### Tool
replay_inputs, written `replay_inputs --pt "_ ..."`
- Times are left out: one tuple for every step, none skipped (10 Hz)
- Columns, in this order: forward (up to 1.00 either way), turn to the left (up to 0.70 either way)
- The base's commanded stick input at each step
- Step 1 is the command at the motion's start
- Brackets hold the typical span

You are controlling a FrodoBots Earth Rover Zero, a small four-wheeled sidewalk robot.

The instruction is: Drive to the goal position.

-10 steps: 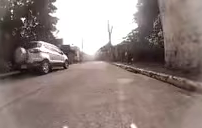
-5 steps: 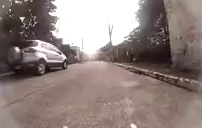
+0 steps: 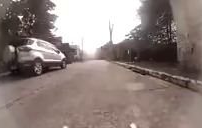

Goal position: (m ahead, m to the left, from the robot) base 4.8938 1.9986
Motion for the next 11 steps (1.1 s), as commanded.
replay_inputs --pt "0.7 0.03" --pt "0.7 0.07" --pt "0.7 0.14" --pt "0.7 0.13" --pt "0.7 0.07" --pt "0.7 0.05" --pt "0.7 0.03" --pt "0.7 0.03" --pt "0.7 0.02" --pt "0.7 0.01" --pt "0.7 0.01"
